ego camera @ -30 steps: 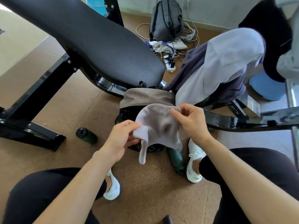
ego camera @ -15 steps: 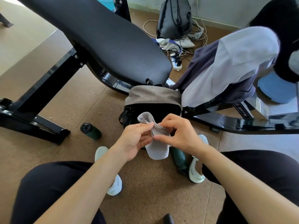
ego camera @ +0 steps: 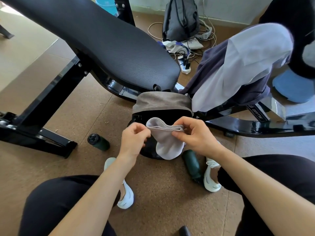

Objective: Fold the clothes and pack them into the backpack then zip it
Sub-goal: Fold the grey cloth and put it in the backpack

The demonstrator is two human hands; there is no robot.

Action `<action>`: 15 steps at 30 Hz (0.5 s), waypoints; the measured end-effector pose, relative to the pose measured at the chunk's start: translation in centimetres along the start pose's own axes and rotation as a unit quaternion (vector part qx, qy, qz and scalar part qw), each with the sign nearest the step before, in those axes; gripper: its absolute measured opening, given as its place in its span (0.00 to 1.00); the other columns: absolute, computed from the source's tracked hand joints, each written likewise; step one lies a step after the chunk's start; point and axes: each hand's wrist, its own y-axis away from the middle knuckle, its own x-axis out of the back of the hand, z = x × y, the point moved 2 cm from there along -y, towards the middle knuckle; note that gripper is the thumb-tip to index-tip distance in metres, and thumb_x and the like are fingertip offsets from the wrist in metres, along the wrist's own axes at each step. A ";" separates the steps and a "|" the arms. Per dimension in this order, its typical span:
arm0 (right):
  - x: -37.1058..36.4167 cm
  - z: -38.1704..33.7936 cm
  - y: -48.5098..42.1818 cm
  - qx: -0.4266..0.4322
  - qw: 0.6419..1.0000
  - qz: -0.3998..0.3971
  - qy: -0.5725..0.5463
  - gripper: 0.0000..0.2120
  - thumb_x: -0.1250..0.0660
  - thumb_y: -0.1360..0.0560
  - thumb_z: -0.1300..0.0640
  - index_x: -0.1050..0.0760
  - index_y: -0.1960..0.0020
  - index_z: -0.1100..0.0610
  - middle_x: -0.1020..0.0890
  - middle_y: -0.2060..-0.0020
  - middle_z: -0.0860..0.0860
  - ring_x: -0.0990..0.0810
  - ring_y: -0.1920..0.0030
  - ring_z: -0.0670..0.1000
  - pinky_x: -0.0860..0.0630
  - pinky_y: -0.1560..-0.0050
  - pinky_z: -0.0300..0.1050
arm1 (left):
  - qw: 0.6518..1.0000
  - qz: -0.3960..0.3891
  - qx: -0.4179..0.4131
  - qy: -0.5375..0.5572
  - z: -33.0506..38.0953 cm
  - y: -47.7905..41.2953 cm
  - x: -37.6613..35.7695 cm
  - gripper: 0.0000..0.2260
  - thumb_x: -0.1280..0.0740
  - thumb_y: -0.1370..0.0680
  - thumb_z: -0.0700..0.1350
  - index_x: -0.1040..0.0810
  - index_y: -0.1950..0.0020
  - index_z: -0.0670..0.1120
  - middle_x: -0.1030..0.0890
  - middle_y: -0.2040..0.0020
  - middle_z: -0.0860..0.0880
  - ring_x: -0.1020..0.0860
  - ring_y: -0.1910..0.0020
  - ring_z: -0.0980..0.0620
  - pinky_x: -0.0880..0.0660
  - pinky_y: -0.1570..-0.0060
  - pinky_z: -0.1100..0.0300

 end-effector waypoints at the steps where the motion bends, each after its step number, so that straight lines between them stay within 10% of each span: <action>1: 0.3 -0.1 0.0 -0.007 1.000 -0.008 -0.019 0.04 0.28 0.22 0.64 0.20 0.52 0.56 0.18 0.60 0.49 0.21 0.58 0.46 0.24 0.53 0.49 | 1.000 0.010 -0.011 -0.012 -0.3 -0.6 0.4 0.12 0.30 0.27 0.34 0.21 0.46 0.47 0.20 0.54 0.46 0.23 0.55 0.49 0.26 0.59 0.59; 6: 1.9 -0.7 0.2 -0.025 0.994 -0.049 -0.093 0.02 0.30 0.21 0.67 0.21 0.50 0.62 0.18 0.59 0.49 0.21 0.56 0.45 0.25 0.52 0.42 | 0.976 -0.207 -0.006 -0.072 -2.3 -1.7 0.1 0.50 0.19 0.37 0.44 0.41 0.20 0.54 0.29 0.27 0.53 0.31 0.30 0.53 0.35 0.36 0.57; 11: 2.7 -0.8 0.4 -0.035 0.991 -0.078 -0.100 0.02 0.30 0.22 0.67 0.21 0.50 0.61 0.19 0.59 0.48 0.21 0.57 0.45 0.25 0.53 0.37 | 0.963 -0.247 -0.103 -0.025 -1.8 -1.1 -0.6 0.18 0.24 0.26 0.37 0.19 0.36 0.43 0.16 0.41 0.44 0.18 0.39 0.51 0.23 0.38 0.54; 15: 3.7 -0.6 0.3 -0.053 0.995 -0.037 -0.079 0.02 0.30 0.22 0.67 0.21 0.50 0.64 0.18 0.59 0.50 0.20 0.57 0.46 0.24 0.52 0.39 | 0.964 -0.182 -0.190 0.034 -0.9 -0.8 -0.4 0.12 0.23 0.28 0.41 0.15 0.46 0.40 0.17 0.48 0.33 0.17 0.49 0.49 0.21 0.46 0.57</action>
